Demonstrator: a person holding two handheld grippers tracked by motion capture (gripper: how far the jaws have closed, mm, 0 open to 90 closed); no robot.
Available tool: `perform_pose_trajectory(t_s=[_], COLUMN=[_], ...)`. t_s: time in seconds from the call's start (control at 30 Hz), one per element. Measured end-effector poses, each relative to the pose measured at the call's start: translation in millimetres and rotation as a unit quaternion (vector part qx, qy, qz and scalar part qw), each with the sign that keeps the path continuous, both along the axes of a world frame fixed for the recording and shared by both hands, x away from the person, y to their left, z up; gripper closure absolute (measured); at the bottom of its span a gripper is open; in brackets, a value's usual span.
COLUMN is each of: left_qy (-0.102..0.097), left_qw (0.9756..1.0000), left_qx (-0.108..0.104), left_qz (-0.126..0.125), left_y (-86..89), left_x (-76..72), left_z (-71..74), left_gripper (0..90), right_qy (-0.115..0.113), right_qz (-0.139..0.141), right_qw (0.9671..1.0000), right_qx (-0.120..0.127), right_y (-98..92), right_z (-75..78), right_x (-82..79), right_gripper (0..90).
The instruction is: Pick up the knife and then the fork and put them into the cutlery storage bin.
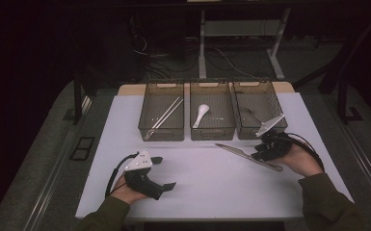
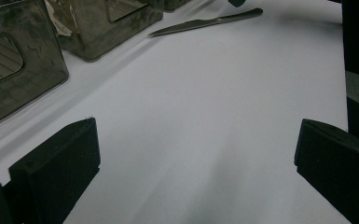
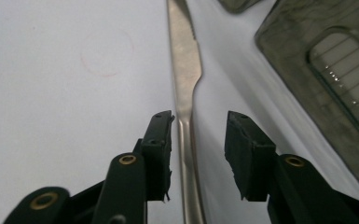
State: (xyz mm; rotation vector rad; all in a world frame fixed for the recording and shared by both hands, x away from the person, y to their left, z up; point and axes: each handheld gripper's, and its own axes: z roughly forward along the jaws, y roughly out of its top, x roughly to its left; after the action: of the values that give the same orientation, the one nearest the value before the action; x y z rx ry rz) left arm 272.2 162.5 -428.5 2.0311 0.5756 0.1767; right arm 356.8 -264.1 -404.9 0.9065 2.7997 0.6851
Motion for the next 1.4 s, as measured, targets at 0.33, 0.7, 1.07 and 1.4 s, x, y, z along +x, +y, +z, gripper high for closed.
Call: perform_pose_trajectory(t_s=[0.33, 0.7, 1.07, 1.4], left_qy=[0.001, 0.001, 0.003, 0.002], left_qw=[1.0000, 1.0000, 1.0000, 1.0000], left_qx=[0.000, 0.000, 0.000, 0.002], left_qz=[0.000, -0.001, -0.004, -0.007], left_y=[-0.8, -1.2, -2.5, -3.0], left_x=[0.2, 0.3, -0.2, -0.3], left_z=[-0.6, -0.9, -1.3, -1.3], left_gripper=[0.0, 0.0, 0.0, 0.0], right_qy=[0.020, 0.038, 0.051, 0.068], right_qz=[0.034, 0.054, 0.061, 0.069], right_qw=[0.9983, 0.9945, 0.9910, 0.9837], right_qx=[-0.043, -0.082, -0.108, -0.151], right_y=[8.9, 17.4, 23.0, 34.5], right_z=[-7.8, -14.4, -16.2, -14.9], right_x=[4.2, 9.1, 14.2, 19.1], right_gripper=[70.5, 76.8, 78.0, 78.2])
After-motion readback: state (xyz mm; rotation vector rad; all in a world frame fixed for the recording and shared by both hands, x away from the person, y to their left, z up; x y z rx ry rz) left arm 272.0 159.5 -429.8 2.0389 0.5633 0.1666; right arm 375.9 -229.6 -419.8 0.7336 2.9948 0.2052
